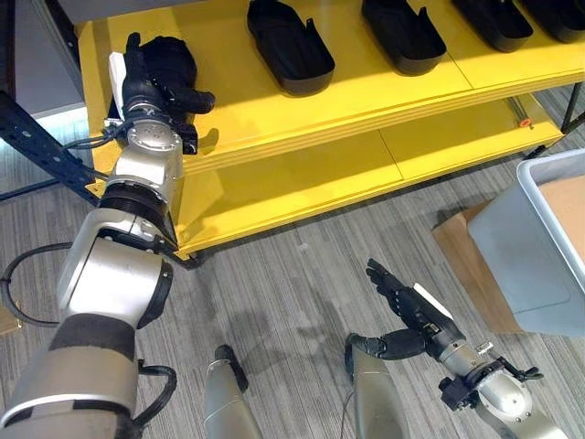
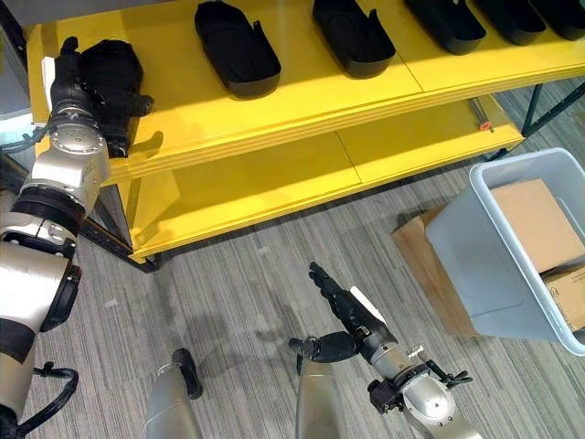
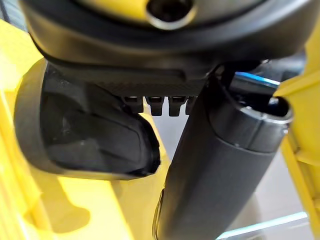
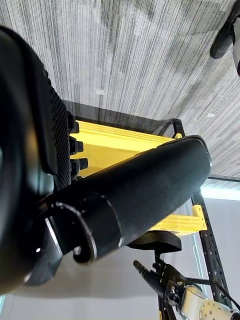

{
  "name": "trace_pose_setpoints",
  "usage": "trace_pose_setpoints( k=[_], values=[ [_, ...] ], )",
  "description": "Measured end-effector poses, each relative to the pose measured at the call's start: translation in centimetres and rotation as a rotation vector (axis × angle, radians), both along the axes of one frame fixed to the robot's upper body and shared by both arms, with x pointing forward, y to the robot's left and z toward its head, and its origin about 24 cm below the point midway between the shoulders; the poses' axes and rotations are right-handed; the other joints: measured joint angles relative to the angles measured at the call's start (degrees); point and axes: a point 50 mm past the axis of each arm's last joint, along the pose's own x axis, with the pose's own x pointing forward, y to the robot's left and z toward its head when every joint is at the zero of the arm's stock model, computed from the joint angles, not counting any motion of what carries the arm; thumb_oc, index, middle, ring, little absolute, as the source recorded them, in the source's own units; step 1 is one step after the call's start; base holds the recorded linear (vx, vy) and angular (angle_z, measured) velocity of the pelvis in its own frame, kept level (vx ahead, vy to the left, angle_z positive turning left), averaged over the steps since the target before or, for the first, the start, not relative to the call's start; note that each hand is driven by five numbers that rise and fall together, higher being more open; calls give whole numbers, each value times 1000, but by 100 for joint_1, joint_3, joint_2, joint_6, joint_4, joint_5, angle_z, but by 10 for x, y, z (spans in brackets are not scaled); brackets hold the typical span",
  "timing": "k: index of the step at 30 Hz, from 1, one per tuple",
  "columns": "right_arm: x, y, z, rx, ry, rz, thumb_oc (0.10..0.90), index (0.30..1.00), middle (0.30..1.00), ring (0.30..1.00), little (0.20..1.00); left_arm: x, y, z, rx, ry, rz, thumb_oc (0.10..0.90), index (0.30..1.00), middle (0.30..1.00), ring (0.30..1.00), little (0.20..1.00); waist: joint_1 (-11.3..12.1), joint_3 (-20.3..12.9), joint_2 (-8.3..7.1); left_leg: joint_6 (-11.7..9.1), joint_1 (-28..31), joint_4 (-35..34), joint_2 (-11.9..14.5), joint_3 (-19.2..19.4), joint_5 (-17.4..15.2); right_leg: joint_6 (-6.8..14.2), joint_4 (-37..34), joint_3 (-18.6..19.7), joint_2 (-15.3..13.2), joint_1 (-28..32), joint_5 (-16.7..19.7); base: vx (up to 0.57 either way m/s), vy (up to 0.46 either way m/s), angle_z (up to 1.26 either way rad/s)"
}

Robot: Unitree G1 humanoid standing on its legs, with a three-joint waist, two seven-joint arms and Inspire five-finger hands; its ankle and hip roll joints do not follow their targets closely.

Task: Move parts from the plastic box to the shelf.

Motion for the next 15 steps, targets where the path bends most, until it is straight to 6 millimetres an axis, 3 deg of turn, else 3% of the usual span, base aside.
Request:
trace_pose_setpoints(
  k=[6, 8, 13, 15],
  values=[
    [2, -2, 3, 19, -20, -32, 900, 1000, 1000, 1000, 1000, -17, -25, -5, 232, -141, -115, 900, 1000, 1000, 1000, 1000, 175, -10, 20, -3, 5, -26, -69, -82, 12, -16, 18, -83, -58, 74, -63, -30, -6, 8],
    [3, -7, 5, 18, -33, -55, 900, 1000, 1000, 1000, 1000, -27, -25, -11, 309, -169, -138, 900, 1000, 1000, 1000, 1000, 253, -10, 20, -21, 8, -47, -86, -82, 70, 28, 39, -95, -77, 74, -48, -42, 9, 7],
    [3, -15, 9, 11, -52, -95, 900, 1000, 1000, 1000, 1000, -58, 5, -36, 456, -171, -96, 900, 1000, 1000, 1000, 1000, 360, -6, 32, -10, 29, -129, -105, -146, 79, -31, 33, -156, -94, 107, -100, -2, 9, 5],
    [3, -17, 9, 9, -52, -102, 900, 1000, 1000, 1000, 1000, -70, 27, -48, 558, -120, -32, 900, 1000, 1000, 1000, 1000, 413, -3, 37, -11, 53, -148, -96, -160, 79, -39, -6, -190, -106, 150, -104, 0, 0, 0]
  ],
)
